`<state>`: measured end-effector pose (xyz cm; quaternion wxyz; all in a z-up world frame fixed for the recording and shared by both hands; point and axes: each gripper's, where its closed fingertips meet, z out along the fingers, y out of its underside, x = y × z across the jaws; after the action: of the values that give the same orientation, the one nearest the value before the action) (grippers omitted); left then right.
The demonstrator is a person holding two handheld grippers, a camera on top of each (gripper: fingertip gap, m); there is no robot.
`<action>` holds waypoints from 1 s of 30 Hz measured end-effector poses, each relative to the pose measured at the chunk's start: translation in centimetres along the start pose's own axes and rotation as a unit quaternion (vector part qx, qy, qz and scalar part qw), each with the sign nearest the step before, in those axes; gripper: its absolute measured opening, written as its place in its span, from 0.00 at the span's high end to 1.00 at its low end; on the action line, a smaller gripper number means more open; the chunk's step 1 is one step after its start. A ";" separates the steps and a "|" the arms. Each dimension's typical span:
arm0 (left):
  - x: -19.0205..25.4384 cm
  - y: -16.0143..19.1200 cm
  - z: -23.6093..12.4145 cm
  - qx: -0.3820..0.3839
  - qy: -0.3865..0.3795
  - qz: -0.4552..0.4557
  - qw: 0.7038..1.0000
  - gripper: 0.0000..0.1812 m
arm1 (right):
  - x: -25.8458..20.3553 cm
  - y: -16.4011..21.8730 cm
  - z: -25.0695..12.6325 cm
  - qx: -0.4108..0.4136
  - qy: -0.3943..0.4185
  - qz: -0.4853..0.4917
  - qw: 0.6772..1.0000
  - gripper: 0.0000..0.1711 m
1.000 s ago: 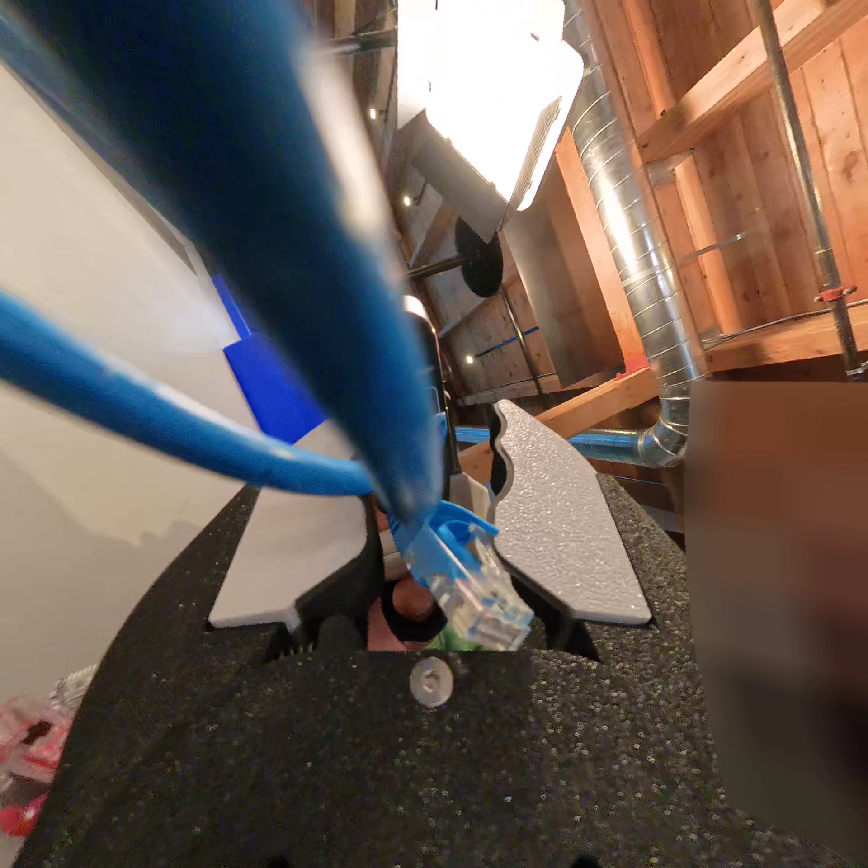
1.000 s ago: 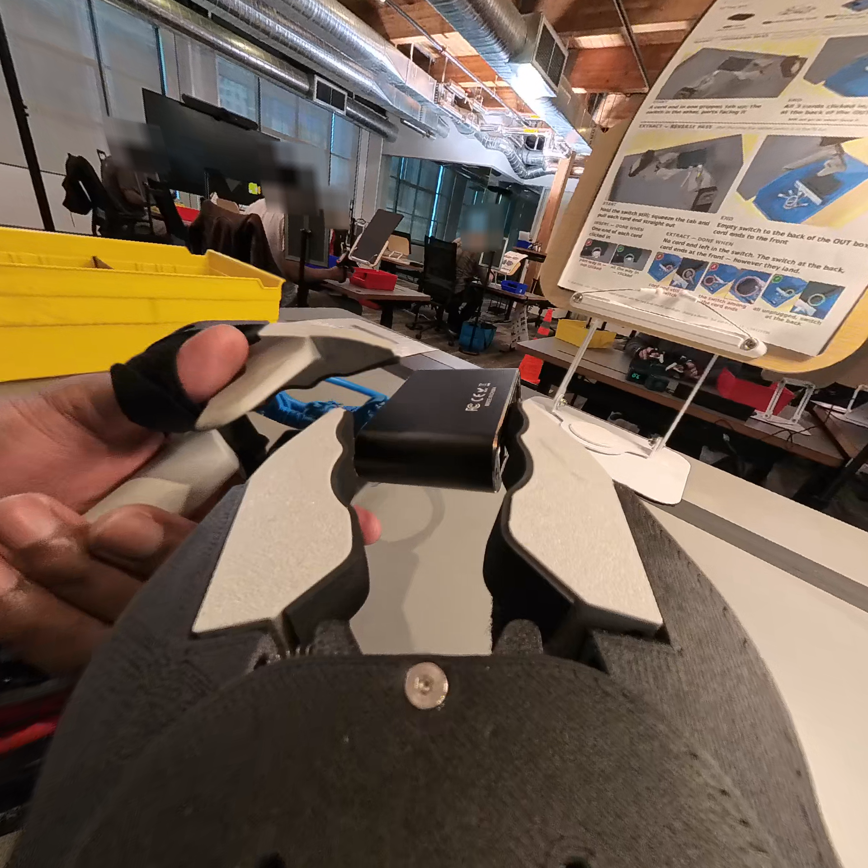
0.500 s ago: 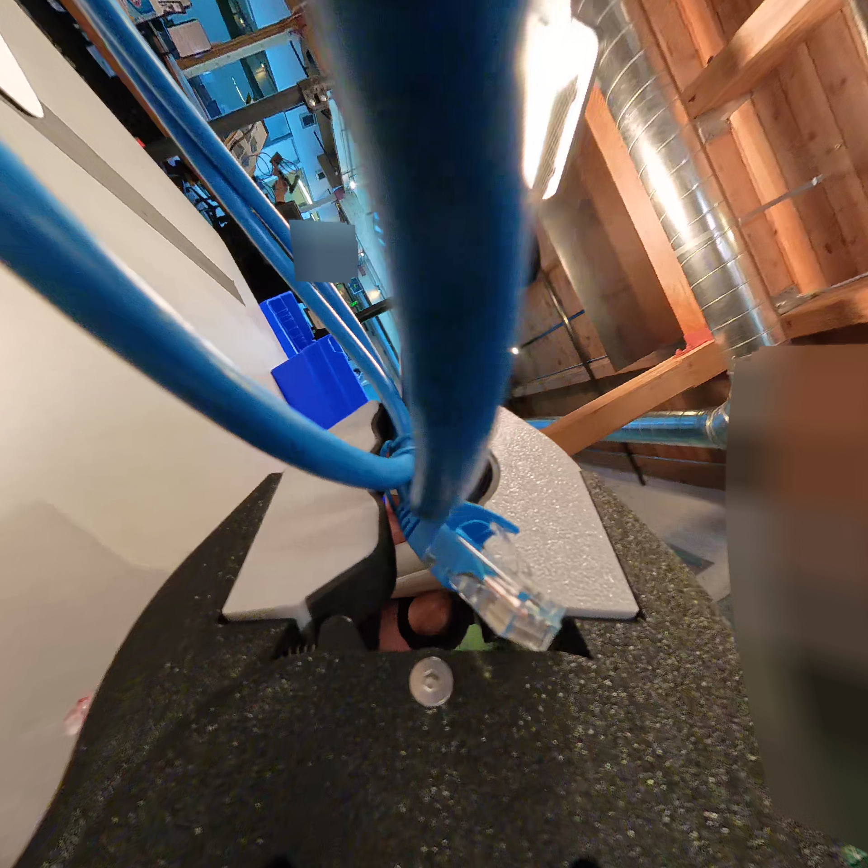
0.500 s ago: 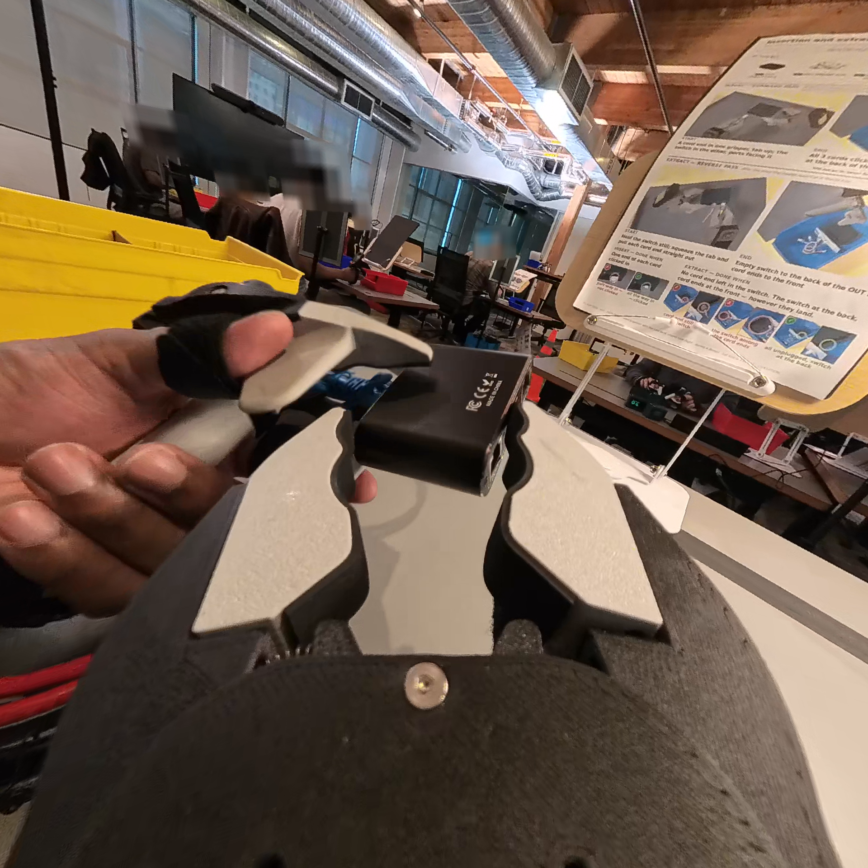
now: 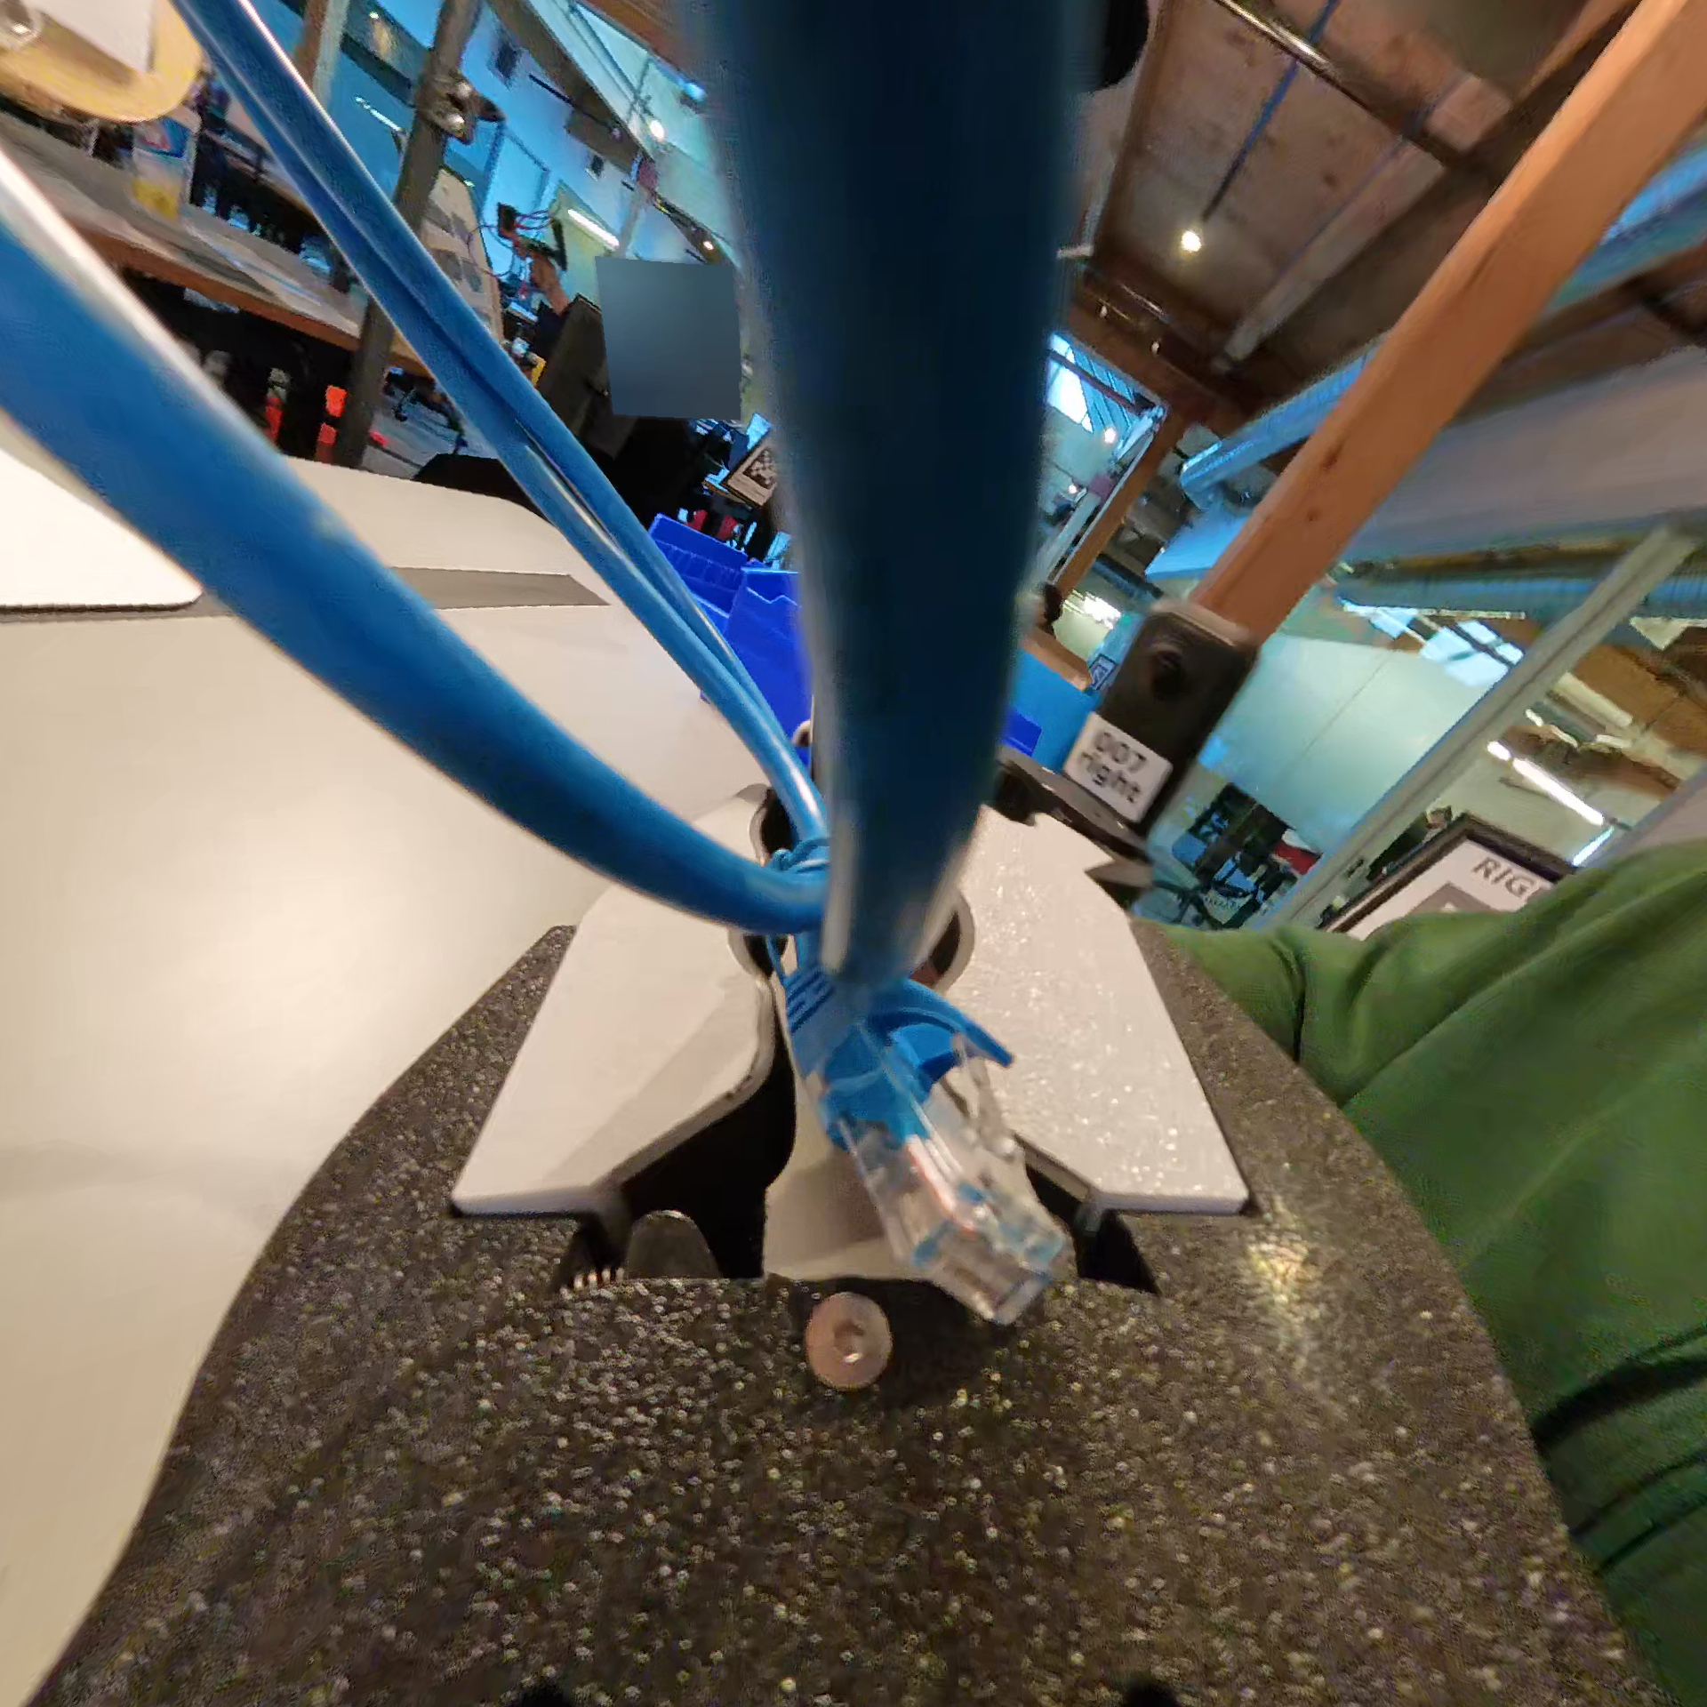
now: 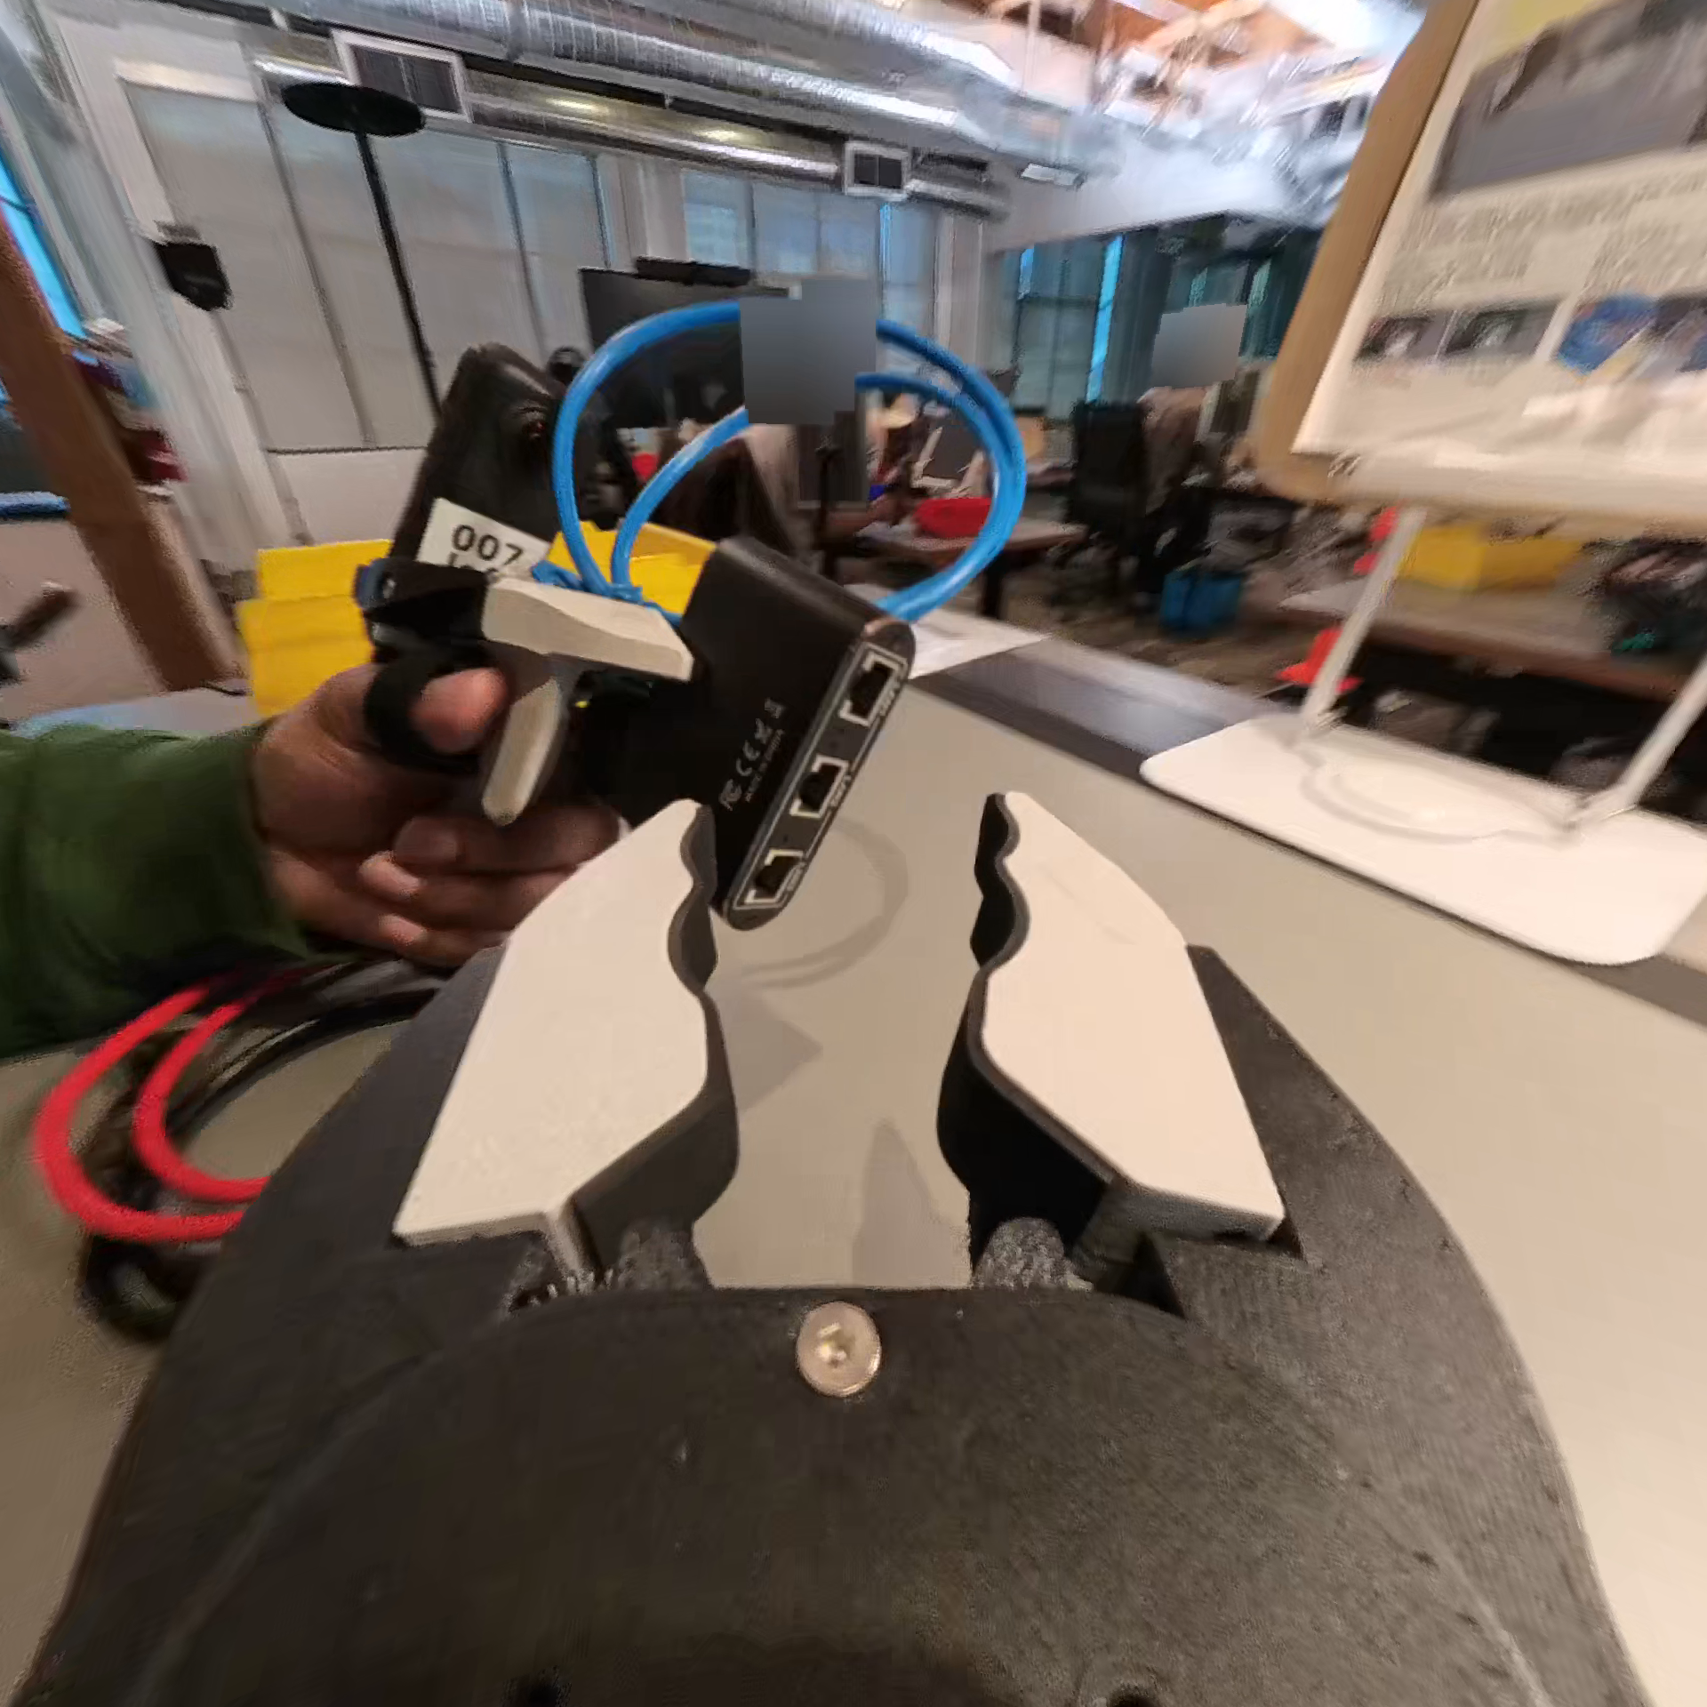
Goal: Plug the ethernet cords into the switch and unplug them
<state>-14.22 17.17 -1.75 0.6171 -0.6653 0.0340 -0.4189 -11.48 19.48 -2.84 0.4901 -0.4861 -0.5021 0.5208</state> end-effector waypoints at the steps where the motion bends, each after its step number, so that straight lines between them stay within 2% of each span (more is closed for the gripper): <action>1: 0.2 0.1 0.0 -0.002 0.006 0.010 1.000 0.85 | -0.3 0.4 0.0 -0.009 -0.030 0.030 0.999 0.68; 5: 1.2 1.1 0.4 -0.029 0.042 0.038 0.998 0.84 | -1.8 1.5 0.4 -0.036 -0.123 0.138 0.982 0.66; 6: 1.5 1.4 0.5 -0.039 0.049 0.048 0.997 0.84 | -2.3 1.5 0.4 -0.035 -0.140 0.150 0.978 0.67; 9: 2.6 2.3 0.9 -0.061 0.065 0.085 0.992 0.84 | -4.3 1.6 0.1 -0.047 -0.189 0.151 0.969 0.81; 10: 3.0 2.3 0.9 -0.060 0.072 0.091 0.991 0.85 | -4.6 1.6 0.1 -0.048 -0.194 0.144 0.969 0.82; 14: 3.8 1.9 0.9 -0.063 0.086 0.085 0.991 0.82 | -5.5 0.6 -0.3 -0.017 -0.211 0.132 0.968 0.84; 19: 4.1 3.6 1.3 -0.100 0.095 0.074 0.988 0.80 | -6.0 0.7 -0.1 -0.022 -0.210 0.126 0.969 0.85; 21: 3.8 3.7 1.5 -0.100 0.086 0.075 0.988 0.83 | -6.0 0.9 -0.1 -0.026 -0.209 0.124 0.970 0.85; 27: 3.2 3.5 1.2 -0.105 0.070 0.094 0.987 0.83 | -5.7 1.4 0.2 -0.036 -0.188 0.118 0.974 0.84; 30: 2.5 2.2 0.7 -0.082 0.048 0.104 0.990 0.84 | -5.0 1.4 0.2 -0.035 -0.175 0.123 0.976 0.84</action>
<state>-11.11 15.84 -2.21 0.5985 -0.6852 0.1666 -0.3801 -11.51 14.41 -4.14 0.3092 -0.4624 -0.5346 0.6362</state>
